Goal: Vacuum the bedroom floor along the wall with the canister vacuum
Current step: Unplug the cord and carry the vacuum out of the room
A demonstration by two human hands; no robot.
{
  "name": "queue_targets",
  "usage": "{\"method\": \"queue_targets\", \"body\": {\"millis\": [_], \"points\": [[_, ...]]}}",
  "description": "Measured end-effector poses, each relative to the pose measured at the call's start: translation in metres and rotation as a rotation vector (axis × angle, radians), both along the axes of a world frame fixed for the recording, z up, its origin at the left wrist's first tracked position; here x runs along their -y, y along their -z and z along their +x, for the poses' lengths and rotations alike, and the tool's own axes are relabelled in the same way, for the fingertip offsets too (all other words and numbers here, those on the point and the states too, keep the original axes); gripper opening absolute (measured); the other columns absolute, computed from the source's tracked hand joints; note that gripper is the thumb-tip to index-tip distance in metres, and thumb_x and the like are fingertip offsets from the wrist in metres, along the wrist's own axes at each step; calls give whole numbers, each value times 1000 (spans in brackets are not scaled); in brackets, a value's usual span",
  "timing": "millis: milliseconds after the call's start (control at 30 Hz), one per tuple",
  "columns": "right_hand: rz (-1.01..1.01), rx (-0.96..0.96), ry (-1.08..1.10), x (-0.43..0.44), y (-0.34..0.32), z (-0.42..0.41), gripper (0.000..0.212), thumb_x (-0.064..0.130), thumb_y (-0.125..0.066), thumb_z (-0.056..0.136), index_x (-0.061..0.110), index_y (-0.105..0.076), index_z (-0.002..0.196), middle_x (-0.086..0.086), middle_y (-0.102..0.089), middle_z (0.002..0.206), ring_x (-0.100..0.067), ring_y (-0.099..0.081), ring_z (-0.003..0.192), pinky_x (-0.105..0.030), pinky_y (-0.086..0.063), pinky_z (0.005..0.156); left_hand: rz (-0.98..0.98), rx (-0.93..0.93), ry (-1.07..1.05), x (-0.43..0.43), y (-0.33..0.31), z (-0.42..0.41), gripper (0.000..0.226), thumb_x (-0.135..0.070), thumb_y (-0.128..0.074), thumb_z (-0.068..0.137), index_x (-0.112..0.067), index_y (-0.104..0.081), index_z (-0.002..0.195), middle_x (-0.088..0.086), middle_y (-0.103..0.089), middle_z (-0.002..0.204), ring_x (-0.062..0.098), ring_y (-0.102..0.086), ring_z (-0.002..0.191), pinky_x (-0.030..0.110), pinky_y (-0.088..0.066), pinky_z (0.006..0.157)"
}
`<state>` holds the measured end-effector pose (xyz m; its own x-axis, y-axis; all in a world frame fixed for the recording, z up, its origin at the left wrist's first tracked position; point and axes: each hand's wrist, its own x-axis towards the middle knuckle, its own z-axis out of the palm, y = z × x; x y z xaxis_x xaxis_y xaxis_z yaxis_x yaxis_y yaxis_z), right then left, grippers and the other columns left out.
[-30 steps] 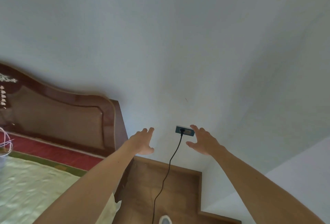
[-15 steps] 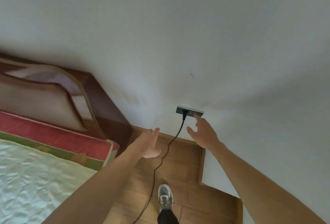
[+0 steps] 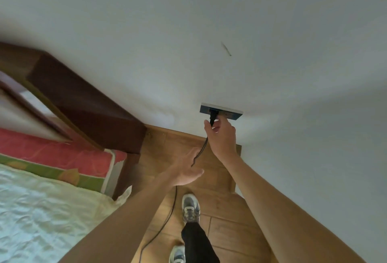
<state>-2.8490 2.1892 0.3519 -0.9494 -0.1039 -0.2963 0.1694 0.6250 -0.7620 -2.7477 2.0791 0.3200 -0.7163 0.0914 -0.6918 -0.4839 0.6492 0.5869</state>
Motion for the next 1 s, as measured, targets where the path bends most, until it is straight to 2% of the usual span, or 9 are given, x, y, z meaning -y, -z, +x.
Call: {"method": "queue_targets", "body": {"millis": [133,233,267,400,500,633,767,867,1000], "points": [[-31,-37,75,1,8,-2,23,31,-65,93,9,-64,100,13,-59,68,-3,-58,62,-24,-48,66,51,-69,-57,-7,-2,11,56,-32,-59,97,-24,-32,146,0,-49,144,8,-45,127,24,-32,97],[-42,-65,119,2,7,0,20,28,-67,92,9,-65,99,11,-61,67,1,-57,59,-8,-37,59,59,-114,-96,-10,-1,22,48,-33,-57,99,-25,-38,142,1,-61,130,7,-55,117,25,-42,99],[-44,-75,133,3,7,1,20,28,-67,92,9,-65,99,9,-63,68,0,-57,58,-8,-36,59,62,-138,-110,-11,0,25,45,-33,-56,99,-24,-40,141,-1,-64,122,3,-57,109,25,-46,98],[-76,-97,200,7,11,4,19,27,-68,92,10,-65,100,3,-68,69,-10,-64,60,-31,-53,65,139,-172,-206,-16,4,38,37,-29,-55,100,-37,-43,135,-11,-64,99,2,-64,96,34,-53,97],[-105,-90,228,11,13,5,16,25,-67,92,13,-60,98,1,-69,67,-17,-67,60,-43,-58,68,211,-220,-265,-21,5,47,35,-33,-55,97,-41,-43,129,-5,-67,87,6,-67,86,35,-55,93],[-139,-97,243,15,16,6,18,19,-66,93,19,-48,92,-3,-67,61,-22,-66,55,-48,-58,62,273,-207,-352,-29,1,53,41,-16,-57,99,-28,-48,137,-7,-63,79,7,-67,80,36,-56,90],[-141,-91,251,17,17,4,19,20,-65,93,18,-46,90,-1,-65,59,-23,-65,53,-49,-58,58,319,-188,-408,-33,-2,54,42,-12,-58,98,-32,-49,134,-5,-57,77,7,-65,76,39,-57,89],[-143,-78,240,17,16,2,20,20,-65,94,17,-46,90,0,-64,59,-20,-66,54,-48,-58,59,349,-177,-453,-34,-7,54,46,-7,-58,97,-45,-49,121,3,-53,78,9,-62,73,35,-59,85],[-121,-71,211,15,16,2,19,20,-63,94,16,-45,89,0,-63,57,-22,-66,54,-49,-56,56,456,-114,-509,-34,-16,53,42,-5,-60,96,-40,-53,117,4,-53,75,10,-63,69,34,-60,77]]}}
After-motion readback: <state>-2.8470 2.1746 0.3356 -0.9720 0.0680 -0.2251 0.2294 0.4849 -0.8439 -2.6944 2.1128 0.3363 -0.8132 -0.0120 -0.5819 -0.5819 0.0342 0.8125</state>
